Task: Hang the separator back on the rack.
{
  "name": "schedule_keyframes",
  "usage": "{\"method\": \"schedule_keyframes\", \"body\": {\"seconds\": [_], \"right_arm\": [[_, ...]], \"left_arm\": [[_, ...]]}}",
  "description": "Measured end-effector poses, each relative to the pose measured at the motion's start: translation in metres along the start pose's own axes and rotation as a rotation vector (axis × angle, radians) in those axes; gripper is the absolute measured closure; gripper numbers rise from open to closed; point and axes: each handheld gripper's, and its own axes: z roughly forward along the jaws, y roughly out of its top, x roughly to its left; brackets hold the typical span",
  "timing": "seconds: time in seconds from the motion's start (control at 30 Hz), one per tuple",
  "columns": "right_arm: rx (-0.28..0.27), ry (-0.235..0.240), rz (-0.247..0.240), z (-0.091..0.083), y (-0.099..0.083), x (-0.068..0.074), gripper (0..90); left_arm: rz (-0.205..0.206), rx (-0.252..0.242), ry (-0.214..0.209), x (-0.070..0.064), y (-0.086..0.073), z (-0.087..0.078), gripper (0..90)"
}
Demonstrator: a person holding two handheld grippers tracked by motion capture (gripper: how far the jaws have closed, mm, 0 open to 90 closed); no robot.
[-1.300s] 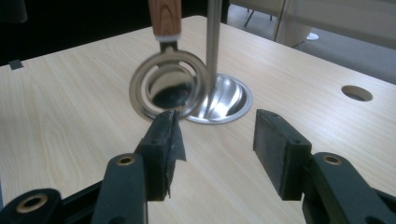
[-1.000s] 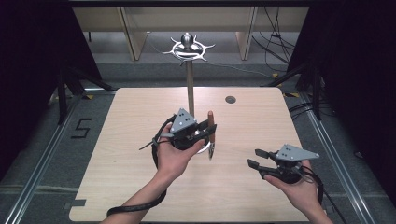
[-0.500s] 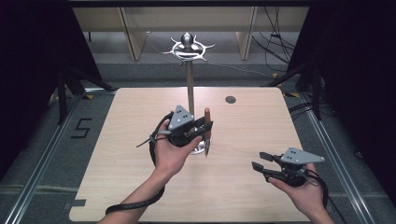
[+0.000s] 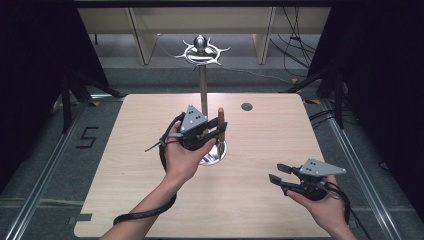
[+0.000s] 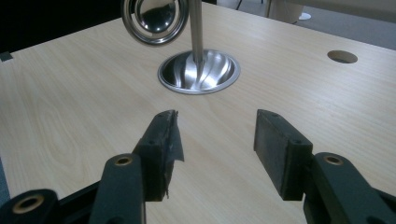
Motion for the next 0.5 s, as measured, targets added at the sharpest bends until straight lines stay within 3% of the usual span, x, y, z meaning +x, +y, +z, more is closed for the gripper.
{"method": "schedule_keyframes", "body": {"seconds": [0.17, 0.23, 0.27, 0.5], "right_arm": [[0.001, -0.003, -0.029, 0.001, 0.0, -0.002, 49.4], [0.006, 0.0, -0.012, 0.001, -0.001, 0.0, 49.3], [0.006, 0.002, -0.01, 0.001, -0.001, 0.0, 49.2], [0.005, 0.002, -0.009, 0.001, -0.001, 0.0, 49.2]], "left_arm": [[0.008, -0.003, 0.002, 0.0, 0.005, 0.001, 71.4], [0.056, 0.0, 0.004, 0.002, 0.008, 0.002, 71.4], [0.03, -0.01, 0.007, 0.0, 0.008, 0.003, 71.4], [0.04, -0.012, 0.007, -0.002, 0.014, 0.004, 71.4]]}}
